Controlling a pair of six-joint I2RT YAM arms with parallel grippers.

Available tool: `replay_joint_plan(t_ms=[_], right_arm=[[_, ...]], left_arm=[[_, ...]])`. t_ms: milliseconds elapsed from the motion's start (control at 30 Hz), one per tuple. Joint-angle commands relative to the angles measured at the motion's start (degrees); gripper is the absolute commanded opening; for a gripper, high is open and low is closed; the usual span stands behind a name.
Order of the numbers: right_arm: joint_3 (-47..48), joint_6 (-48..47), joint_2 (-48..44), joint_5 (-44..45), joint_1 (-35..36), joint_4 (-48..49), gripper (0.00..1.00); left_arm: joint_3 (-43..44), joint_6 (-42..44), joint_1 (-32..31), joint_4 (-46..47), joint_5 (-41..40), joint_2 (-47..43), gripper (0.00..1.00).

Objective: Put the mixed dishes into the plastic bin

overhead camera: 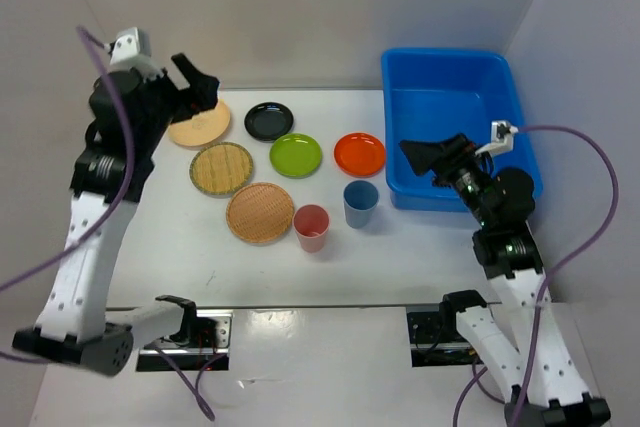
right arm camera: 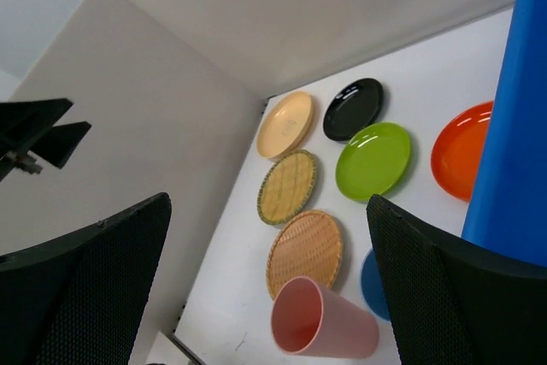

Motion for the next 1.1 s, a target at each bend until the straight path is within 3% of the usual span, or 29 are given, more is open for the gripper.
replay_joint_plan(t_ms=[0,133,233,500,733,1067], right_arm=[[5.47,-3.26,5.42,-0.67,-0.12,2.53,1.00],[9.59,-3.87,11.66,0.81,0.40,2.54,1.00],[14.78,-7.82,16.23,0.29,0.40,0.62,1.00],[20.59,-12.31,22.74,2.23,0.93,-2.03,1.00],[22.44,-15.22,28.98,0.82,3.82,0.25,1.00],[22.97,-17.41,30.13,5.56,6.64,1.57,1.00]], left_arm=[[3.19,-0.26,2.89,3.96,-7.75,10.25,1.00],[7.32,-3.87,9.65,5.73,-7.58,27.01,1.00],[9.79,-3.87,12.21,5.73,-10.20,34.61,1.00],[3.29,-3.35,17.40,16.80,-12.76,40.15,1.00],[1.00,-9.58,19.42,24.00,-12.59,44.81,1.00],[2.67,-13.01,20.57,23.93,-14.43,53.52,1.00]])
